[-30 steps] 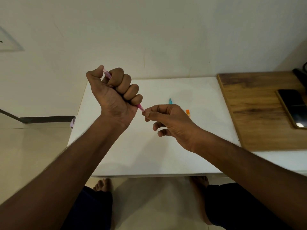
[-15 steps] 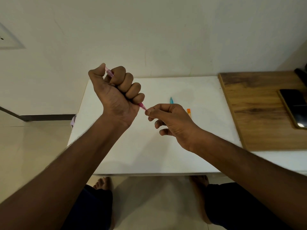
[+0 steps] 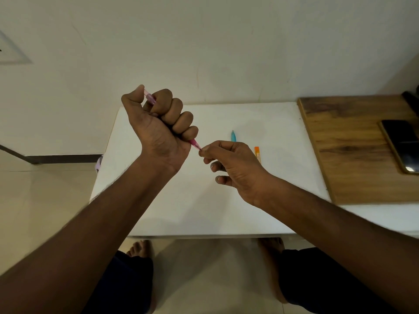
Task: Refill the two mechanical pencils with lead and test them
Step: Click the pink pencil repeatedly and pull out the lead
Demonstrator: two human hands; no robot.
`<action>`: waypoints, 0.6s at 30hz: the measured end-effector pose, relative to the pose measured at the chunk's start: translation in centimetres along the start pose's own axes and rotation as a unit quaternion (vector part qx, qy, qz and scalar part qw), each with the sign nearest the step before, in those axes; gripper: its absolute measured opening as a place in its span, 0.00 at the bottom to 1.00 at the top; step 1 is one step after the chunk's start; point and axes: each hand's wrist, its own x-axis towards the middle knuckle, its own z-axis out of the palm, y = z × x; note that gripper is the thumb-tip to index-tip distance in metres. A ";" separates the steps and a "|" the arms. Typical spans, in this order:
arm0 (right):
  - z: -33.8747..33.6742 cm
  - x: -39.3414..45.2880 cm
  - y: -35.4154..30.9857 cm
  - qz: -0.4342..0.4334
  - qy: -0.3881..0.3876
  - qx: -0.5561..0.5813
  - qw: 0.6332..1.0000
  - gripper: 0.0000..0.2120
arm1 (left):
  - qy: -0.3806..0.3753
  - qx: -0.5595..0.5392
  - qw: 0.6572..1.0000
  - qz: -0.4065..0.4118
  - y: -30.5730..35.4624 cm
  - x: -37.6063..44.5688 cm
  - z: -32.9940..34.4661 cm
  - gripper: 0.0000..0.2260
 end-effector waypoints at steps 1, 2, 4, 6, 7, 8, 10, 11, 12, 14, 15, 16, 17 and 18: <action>0.0 0.0 0.0 0.000 0.000 -0.002 1.000 0.04 | 0.000 0.001 1.000 0.000 0.0 0.0 0.0 0.21; 0.0 0.1 0.1 -0.002 0.001 -0.006 1.000 0.04 | 0.001 0.002 1.000 0.000 0.0 0.0 -0.1 0.21; -0.2 0.1 0.2 -0.004 0.002 -0.016 1.000 0.04 | 0.006 0.005 1.000 0.003 0.1 0.2 -0.2 0.21; -0.4 0.1 0.2 0.000 0.003 -0.015 1.000 0.05 | 0.013 0.005 1.000 0.005 0.3 0.2 -0.3 0.21; -0.5 0.2 0.3 0.005 0.008 -0.010 1.000 0.05 | 0.016 0.004 1.000 0.006 0.4 0.2 -0.4 0.21; -0.6 0.2 0.3 0.014 0.014 -0.004 1.000 0.05 | 0.019 0.003 1.000 0.007 0.5 0.2 -0.5 0.21; -0.8 0.4 0.4 0.033 0.025 0.002 0.999 0.04 | 0.021 0.008 1.000 0.011 0.7 0.3 -0.5 0.21; -0.8 0.5 0.4 0.039 0.026 0.003 0.999 0.05 | 0.022 0.016 1.000 0.013 0.8 0.3 -0.5 0.21; -0.8 0.5 0.4 0.043 0.024 0.003 0.999 0.05 | 0.023 0.025 0.999 0.013 0.9 0.4 -0.4 0.20; -0.7 0.6 0.5 0.046 0.018 0.003 0.999 0.05 | 0.025 0.030 0.999 0.014 0.9 0.4 -0.3 0.20; -0.7 0.6 0.5 0.046 0.015 0.003 0.999 0.05 | 0.025 0.027 0.999 0.013 0.8 0.3 -0.2 0.20; -0.7 0.6 0.5 0.046 0.013 0.002 0.999 0.05 | 0.024 0.024 0.999 0.011 0.7 0.2 -0.3 0.21; -0.7 0.6 0.5 0.047 0.011 0.003 0.999 0.05 | 0.022 0.023 0.999 0.009 0.6 0.1 -0.3 0.21; -0.7 0.7 0.6 0.047 0.010 0.002 0.999 0.05 | 0.020 0.025 0.999 0.009 0.5 0.1 -0.3 0.22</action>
